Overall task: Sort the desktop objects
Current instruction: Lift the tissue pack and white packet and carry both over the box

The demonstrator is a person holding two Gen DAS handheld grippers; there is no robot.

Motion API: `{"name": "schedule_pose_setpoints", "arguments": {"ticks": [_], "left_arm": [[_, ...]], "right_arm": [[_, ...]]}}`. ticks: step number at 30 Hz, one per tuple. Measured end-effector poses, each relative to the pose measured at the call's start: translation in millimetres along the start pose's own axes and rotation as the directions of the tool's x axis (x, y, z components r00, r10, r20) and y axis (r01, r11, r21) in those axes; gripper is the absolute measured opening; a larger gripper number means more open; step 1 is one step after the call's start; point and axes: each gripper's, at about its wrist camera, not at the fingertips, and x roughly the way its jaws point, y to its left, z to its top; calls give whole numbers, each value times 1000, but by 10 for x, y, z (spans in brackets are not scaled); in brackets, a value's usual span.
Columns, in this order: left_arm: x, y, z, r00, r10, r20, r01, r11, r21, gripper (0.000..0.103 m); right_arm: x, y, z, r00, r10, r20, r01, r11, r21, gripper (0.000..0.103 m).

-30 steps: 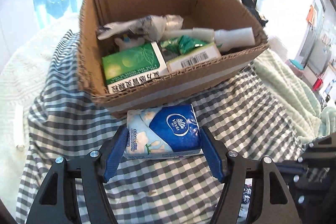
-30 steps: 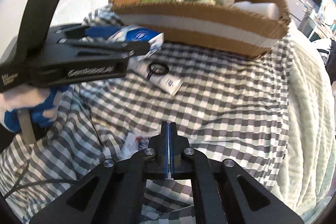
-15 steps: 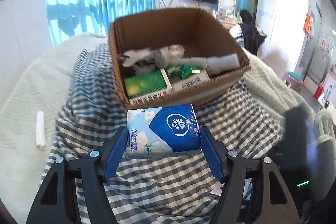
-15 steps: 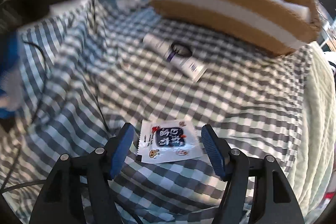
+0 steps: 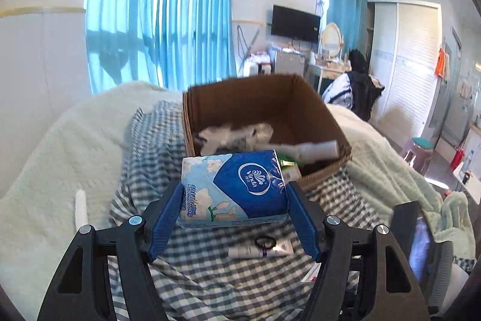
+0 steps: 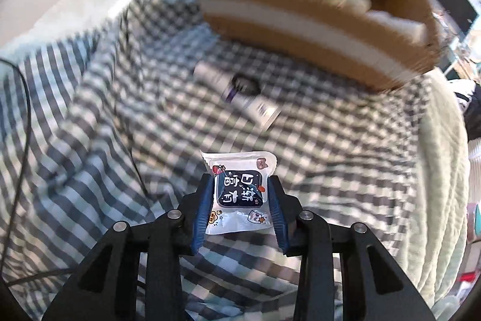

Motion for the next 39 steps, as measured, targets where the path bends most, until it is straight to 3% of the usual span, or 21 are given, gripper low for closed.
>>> {"name": "schedule_pose_setpoints", "arguments": {"ticks": [6,10,15,19,28,35,39], "left_arm": [[-128,1,193,997,7,72,-7,1000,-3,71],[-198,11,310,994,3,105,-3,1000,-4,71],[-274,22,496,989,12,149,-10,1000,-15,71],[-290,3,656,983,18,184,-16,1000,-8,71],[-182,-20,992,968,34,248,-33,999,-10,71],[55,-60,1149,962,48,270,-49,999,-3,71],[257,-41,1172,962,45,271,-45,999,-9,71]], "right_arm": [[-459,-112,77,983,-51,177,41,997,60,36],[-736,-153,213,954,-98,284,72,992,99,36],[-1157,-190,434,900,-147,410,101,986,133,36],[-1538,-281,634,845,-157,511,88,984,157,36],[-2080,-484,1128,731,-194,655,101,979,177,36],[-2174,-724,1365,665,-224,712,83,970,228,36],[-2087,-827,1458,643,-240,728,89,966,241,36]]}}
